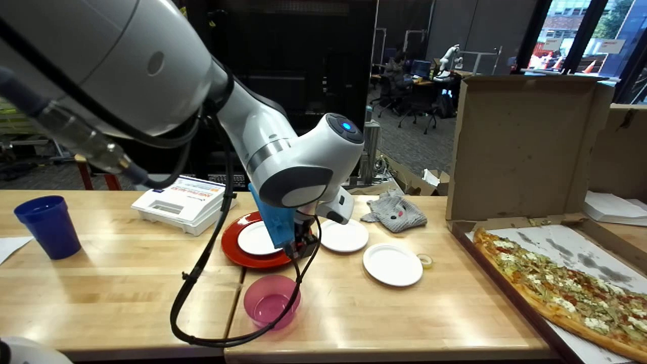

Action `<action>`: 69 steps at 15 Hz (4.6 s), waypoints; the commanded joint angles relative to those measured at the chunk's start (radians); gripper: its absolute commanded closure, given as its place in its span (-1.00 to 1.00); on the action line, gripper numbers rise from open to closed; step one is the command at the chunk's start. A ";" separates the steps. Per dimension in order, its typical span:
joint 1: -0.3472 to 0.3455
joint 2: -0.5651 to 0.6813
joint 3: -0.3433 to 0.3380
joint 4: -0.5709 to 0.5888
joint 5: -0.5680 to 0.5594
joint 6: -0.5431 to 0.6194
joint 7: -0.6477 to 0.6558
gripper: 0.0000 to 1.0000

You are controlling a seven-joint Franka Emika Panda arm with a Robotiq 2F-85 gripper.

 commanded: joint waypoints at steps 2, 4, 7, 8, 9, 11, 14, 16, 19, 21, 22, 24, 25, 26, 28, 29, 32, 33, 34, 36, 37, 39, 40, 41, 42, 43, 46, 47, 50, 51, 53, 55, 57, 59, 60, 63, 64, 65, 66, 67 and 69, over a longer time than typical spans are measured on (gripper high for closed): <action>-0.021 -0.100 0.015 -0.092 -0.180 0.028 0.159 -1.00; -0.031 -0.127 0.014 -0.117 -0.243 0.018 0.202 -1.00; -0.053 -0.177 0.021 -0.159 -0.336 0.009 0.248 -1.00; -0.061 -0.193 0.025 -0.172 -0.363 0.012 0.267 -1.00; -0.073 -0.210 0.030 -0.182 -0.390 0.010 0.288 -1.00; -0.050 -0.153 0.007 -0.149 -0.364 0.014 0.254 -1.00; -0.056 -0.178 0.013 -0.165 -0.373 0.014 0.266 -1.00; -0.056 -0.181 0.013 -0.167 -0.373 0.014 0.266 -1.00; -0.056 -0.181 0.013 -0.168 -0.373 0.014 0.267 -1.00; -0.058 -0.178 0.032 -0.173 -0.388 0.020 0.289 -1.00; -0.060 -0.180 0.039 -0.181 -0.395 0.031 0.295 -1.00; -0.067 -0.193 0.053 -0.206 -0.417 0.053 0.301 -1.00; -0.070 -0.200 0.058 -0.216 -0.427 0.064 0.302 -1.00; -0.075 -0.177 0.063 -0.186 -0.446 0.067 0.312 -1.00; -0.082 -0.187 0.071 -0.188 -0.481 0.091 0.324 -1.00; -0.088 -0.190 0.073 -0.186 -0.498 0.101 0.330 -1.00; -0.088 -0.216 0.063 -0.196 -0.521 0.098 0.311 -1.00; -0.083 -0.225 0.056 -0.201 -0.523 0.087 0.290 -1.00; -0.074 -0.220 0.044 -0.191 -0.526 0.072 0.252 -1.00; -0.066 -0.221 0.024 -0.187 -0.531 0.051 0.187 -1.00; -0.070 -0.222 0.020 -0.188 -0.546 0.041 0.156 -1.00; -0.077 -0.229 0.008 -0.188 -0.581 0.009 0.093 -1.00; -0.084 -0.234 0.007 -0.189 -0.611 -0.008 0.069 -1.00; -0.086 -0.239 0.001 -0.190 -0.640 -0.024 0.037 -1.00; -0.082 -0.244 -0.010 -0.190 -0.658 -0.040 0.002 -1.00; -0.080 -0.249 -0.018 -0.189 -0.679 -0.057 -0.032 -1.00; -0.070 -0.252 -0.045 -0.187 -0.713 -0.074 -0.136 -1.00; -0.068 -0.251 -0.055 -0.188 -0.719 -0.074 -0.169 -1.00; -0.059 -0.223 -0.081 -0.183 -0.716 -0.063 -0.244 -1.00; -0.055 -0.212 -0.089 -0.183 -0.712 -0.054 -0.265 -1.00; -0.045 -0.192 -0.102 -0.184 -0.705 -0.037 -0.304 -1.00; -0.031 -0.170 -0.118 -0.184 -0.699 -0.018 -0.353 -1.00; -0.014 -0.151 -0.138 -0.185 -0.684 -0.004 -0.401 -1.00; 0.002 -0.137 -0.151 -0.185 -0.669 -0.003 -0.439 -1.00; 0.009 -0.130 -0.155 -0.185 -0.664 -0.001 -0.455 -1.00; 0.029 -0.112 -0.164 -0.185 -0.649 0.014 -0.498 -1.00; 0.036 -0.108 -0.166 -0.185 -0.640 0.020 -0.511 -1.00; 0.041 -0.103 -0.168 -0.185 -0.632 0.023 -0.524 -1.00; 0.047 -0.098 -0.171 -0.185 -0.624 0.028 -0.539 -1.00; 0.053 -0.092 -0.173 -0.185 -0.611 0.031 -0.551 -1.00; 0.064 -0.078 -0.176 -0.185 -0.586 0.039 -0.572 -1.00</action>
